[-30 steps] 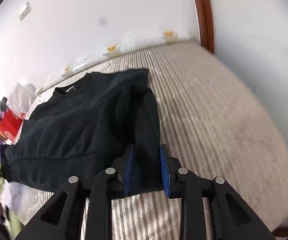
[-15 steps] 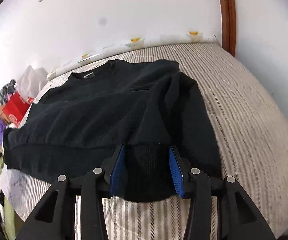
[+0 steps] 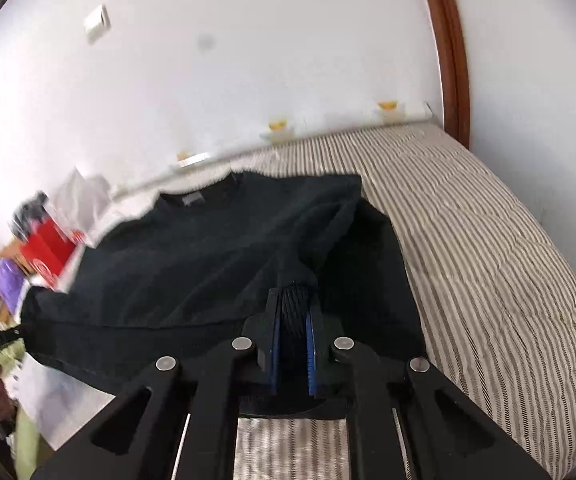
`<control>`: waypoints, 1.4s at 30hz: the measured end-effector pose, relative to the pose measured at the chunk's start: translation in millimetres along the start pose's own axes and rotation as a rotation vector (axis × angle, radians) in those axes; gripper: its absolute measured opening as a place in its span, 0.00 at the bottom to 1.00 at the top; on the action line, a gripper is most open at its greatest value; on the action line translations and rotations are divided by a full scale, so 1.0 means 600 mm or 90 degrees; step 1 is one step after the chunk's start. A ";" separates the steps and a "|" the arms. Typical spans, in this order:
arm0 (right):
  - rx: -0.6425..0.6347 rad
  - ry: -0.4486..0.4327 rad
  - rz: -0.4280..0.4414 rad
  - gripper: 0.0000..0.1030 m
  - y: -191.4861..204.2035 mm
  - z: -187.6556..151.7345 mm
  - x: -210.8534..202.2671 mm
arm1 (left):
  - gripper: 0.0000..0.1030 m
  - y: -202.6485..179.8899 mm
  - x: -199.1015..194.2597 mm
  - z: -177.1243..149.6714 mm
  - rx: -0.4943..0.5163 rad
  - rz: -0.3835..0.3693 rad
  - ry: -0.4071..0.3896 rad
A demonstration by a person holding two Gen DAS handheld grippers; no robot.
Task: Fold small clothes
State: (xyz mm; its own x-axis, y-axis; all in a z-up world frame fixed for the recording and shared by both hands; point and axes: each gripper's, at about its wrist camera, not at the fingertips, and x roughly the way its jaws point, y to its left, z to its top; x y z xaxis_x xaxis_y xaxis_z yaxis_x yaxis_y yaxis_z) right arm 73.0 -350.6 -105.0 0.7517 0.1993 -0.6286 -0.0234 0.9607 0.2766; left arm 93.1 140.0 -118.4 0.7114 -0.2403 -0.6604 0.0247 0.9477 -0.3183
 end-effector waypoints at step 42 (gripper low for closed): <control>-0.059 0.060 -0.028 0.40 0.066 0.099 0.127 | 0.32 -0.011 0.097 0.097 0.041 -0.005 0.052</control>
State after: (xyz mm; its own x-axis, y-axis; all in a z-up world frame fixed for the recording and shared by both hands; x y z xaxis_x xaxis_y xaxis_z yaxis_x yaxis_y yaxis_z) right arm 168.4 -308.8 -98.9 0.6880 0.1703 -0.7054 -0.0562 0.9817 0.1822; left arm 175.5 131.9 -115.2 0.6513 -0.2617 -0.7123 0.0771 0.9566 -0.2809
